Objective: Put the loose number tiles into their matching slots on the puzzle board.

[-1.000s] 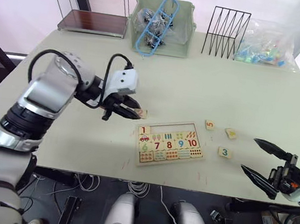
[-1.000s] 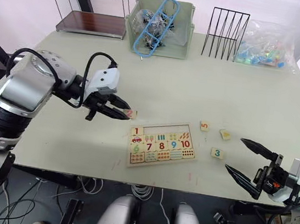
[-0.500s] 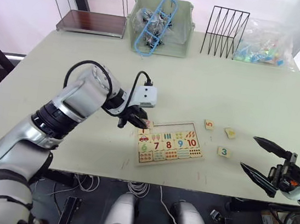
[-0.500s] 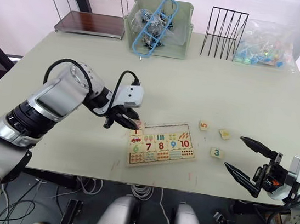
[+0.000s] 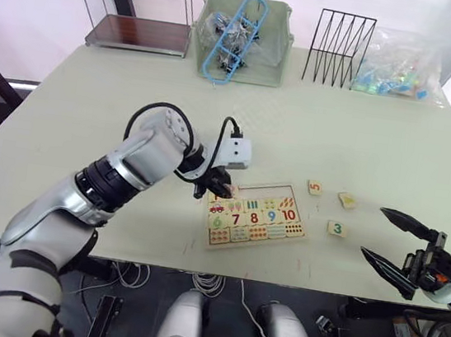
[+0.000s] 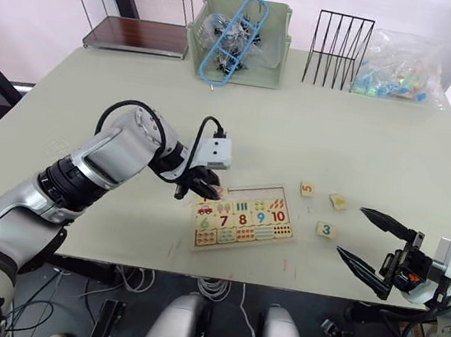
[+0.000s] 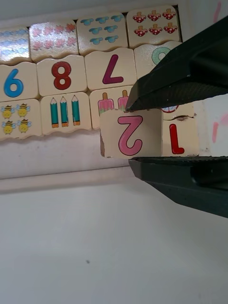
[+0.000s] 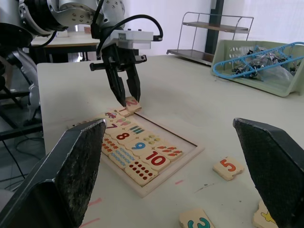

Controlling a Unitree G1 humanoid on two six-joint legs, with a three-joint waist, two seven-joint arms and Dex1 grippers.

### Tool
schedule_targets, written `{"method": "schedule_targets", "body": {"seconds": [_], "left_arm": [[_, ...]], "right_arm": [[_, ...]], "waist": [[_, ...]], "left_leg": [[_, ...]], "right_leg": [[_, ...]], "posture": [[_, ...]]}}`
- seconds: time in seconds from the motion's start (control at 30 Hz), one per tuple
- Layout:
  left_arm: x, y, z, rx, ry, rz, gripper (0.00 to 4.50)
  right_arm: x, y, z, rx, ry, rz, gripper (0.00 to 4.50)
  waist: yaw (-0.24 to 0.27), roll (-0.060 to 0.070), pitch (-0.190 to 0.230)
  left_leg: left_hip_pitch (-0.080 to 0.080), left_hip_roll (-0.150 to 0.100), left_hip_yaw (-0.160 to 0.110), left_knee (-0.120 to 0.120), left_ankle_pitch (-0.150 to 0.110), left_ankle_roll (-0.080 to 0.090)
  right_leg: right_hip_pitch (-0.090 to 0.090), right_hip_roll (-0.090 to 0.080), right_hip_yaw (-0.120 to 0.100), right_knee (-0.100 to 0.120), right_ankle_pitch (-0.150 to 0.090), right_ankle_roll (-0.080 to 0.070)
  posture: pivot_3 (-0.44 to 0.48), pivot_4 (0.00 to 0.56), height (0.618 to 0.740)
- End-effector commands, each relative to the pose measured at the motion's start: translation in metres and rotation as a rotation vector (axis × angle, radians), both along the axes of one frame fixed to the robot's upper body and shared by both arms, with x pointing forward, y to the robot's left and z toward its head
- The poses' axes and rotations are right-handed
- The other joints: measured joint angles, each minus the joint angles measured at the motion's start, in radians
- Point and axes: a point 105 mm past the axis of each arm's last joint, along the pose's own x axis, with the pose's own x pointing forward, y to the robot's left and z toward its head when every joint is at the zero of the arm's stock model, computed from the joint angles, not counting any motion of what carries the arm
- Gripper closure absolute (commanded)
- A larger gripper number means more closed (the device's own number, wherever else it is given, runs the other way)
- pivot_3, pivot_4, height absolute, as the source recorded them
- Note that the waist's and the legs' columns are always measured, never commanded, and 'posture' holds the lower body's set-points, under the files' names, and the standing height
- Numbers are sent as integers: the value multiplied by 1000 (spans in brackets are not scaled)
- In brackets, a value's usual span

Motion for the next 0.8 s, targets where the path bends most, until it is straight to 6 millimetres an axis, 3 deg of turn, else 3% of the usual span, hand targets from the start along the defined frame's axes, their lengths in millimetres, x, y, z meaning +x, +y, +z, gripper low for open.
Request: {"method": "schedule_targets", "body": {"seconds": [0.03, 0.8], "left_arm": [[4, -4, 6, 8, -39, -5, 3604], [10, -8, -6, 33, -54, -23, 3604]], "right_arm": [[-3, 0, 9, -13, -39, 1, 0], [-5, -3, 6, -10, -33, -27, 0]], "waist": [[0, 0, 0], [0, 0, 0]], "left_leg": [[0, 0, 0, 0, 0, 0], [0, 0, 0, 0, 0, 0]], "right_leg": [[0, 0, 0, 0, 0, 0], [0, 0, 0, 0, 0, 0]], "posture": [[0, 150, 740], [0, 150, 740]]}}
